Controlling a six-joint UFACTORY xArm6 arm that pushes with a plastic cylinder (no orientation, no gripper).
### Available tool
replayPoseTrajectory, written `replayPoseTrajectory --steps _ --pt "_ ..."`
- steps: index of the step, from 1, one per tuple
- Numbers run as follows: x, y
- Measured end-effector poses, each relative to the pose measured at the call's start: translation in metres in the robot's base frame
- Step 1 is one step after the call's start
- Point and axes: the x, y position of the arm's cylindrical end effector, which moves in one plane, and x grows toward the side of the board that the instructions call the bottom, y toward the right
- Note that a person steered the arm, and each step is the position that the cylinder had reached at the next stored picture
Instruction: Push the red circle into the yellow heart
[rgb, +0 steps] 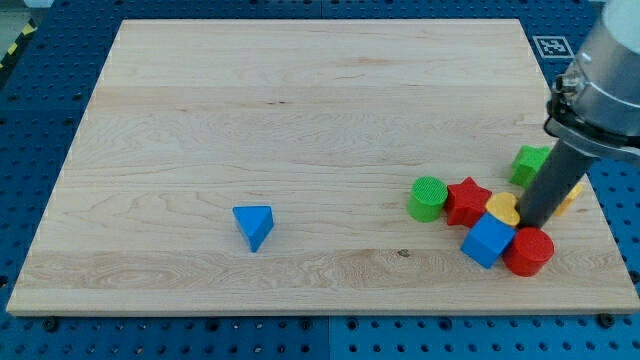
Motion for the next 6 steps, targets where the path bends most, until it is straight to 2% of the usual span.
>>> replayPoseTrajectory --steps 1,2,3,5,6 --pt "0.000 -0.010" --pt "0.000 0.013" --pt "0.005 0.069" --pt "0.060 0.062" --pt "0.067 0.057"
